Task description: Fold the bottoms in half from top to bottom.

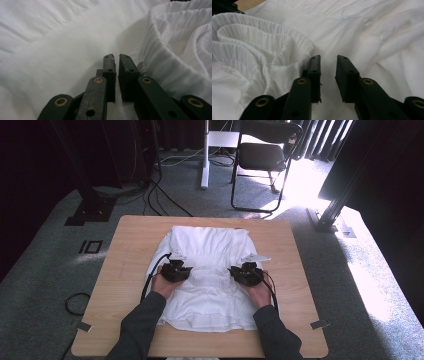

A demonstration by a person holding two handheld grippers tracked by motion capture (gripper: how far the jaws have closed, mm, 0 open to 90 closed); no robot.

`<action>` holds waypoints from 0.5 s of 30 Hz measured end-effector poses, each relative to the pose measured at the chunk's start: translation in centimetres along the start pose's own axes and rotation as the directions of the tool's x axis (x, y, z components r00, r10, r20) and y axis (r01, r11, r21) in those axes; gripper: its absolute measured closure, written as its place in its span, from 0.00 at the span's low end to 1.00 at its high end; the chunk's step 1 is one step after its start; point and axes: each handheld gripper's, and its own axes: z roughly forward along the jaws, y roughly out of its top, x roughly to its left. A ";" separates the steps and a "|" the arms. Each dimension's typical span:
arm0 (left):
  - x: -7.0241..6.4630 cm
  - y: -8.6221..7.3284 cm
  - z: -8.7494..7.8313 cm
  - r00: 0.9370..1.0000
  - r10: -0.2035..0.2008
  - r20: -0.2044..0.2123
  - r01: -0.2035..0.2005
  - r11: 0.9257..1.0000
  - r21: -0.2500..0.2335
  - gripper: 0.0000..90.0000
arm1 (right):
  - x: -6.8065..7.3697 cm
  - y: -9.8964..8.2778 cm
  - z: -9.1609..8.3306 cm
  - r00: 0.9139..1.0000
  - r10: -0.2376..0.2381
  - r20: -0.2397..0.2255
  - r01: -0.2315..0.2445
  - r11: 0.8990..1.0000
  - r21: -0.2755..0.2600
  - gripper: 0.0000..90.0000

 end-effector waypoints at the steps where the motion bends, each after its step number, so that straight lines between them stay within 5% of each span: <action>1: -0.4 -0.2 -0.2 1.000 0.011 0.009 -0.011 1.000 -0.003 0.93 | 0.2 -0.1 -0.2 1.000 -0.004 -0.004 0.004 1.000 -0.003 0.79; 6: -2.0 -1.5 -1.0 0.997 0.062 0.040 -0.062 0.998 0.002 0.91 | 1.4 -0.6 -1.5 0.997 -0.064 -0.041 0.063 0.998 -0.020 0.77; 11: -2.5 -2.2 -1.4 0.996 0.070 0.057 -0.071 0.997 0.011 0.89 | 1.8 0.1 -2.1 0.997 -0.059 -0.048 0.056 0.997 -0.054 0.75; 15: -3.8 -4.0 -1.3 0.992 0.110 0.054 -0.114 0.991 0.070 0.88 | 3.8 -0.4 -1.5 0.990 -0.091 -0.107 0.089 0.996 -0.026 0.72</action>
